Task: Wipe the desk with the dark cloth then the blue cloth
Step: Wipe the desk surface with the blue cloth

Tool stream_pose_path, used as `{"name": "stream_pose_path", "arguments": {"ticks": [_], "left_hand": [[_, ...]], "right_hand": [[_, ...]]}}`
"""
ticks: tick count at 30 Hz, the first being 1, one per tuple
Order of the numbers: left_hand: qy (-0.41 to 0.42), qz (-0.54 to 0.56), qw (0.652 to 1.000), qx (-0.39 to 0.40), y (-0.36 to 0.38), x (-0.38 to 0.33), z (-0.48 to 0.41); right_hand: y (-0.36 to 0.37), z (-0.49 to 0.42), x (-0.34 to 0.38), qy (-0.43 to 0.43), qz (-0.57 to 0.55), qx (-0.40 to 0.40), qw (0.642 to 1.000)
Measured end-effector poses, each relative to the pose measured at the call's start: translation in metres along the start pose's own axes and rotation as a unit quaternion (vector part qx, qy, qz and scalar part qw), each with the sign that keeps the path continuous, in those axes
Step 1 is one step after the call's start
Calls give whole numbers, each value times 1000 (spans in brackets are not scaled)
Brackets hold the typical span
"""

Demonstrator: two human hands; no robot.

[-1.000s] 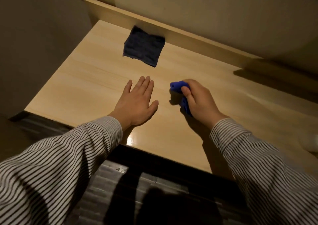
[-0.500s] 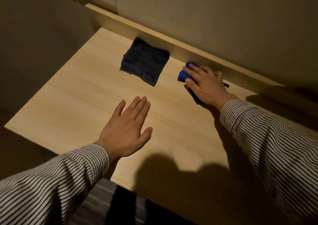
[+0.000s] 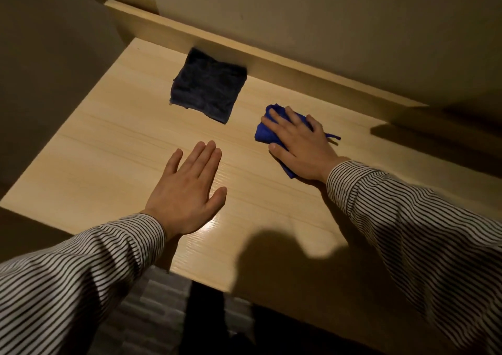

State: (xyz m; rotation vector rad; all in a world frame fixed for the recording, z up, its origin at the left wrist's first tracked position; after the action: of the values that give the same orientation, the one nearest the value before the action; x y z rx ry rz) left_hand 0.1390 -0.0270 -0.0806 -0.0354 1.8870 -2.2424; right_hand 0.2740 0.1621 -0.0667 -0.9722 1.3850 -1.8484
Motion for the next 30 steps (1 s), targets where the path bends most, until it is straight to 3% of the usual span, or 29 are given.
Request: {"name": "stream_pose_path", "arguments": {"ticks": [17,30], "left_hand": [[3,9,1000,3,-6,-3,2],[-3,23,1000,11,-15,-7,3]], "right_hand": [[52,150,147,-10,-35,7,999],[62,200,198,1,-130,-49,990]]}}
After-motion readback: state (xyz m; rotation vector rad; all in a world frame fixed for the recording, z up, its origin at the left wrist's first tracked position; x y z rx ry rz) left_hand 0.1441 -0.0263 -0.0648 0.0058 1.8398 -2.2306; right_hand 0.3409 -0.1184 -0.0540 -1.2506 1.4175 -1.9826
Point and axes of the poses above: each hand's wrist, its own z-axis away from the middle knuckle, its own y-axis out of the palm, x = y × z, the point moved 10 cm from there along -z, towards the middle knuckle, and after that the axes turned 2 degrees about x, right-handed, at the moved point
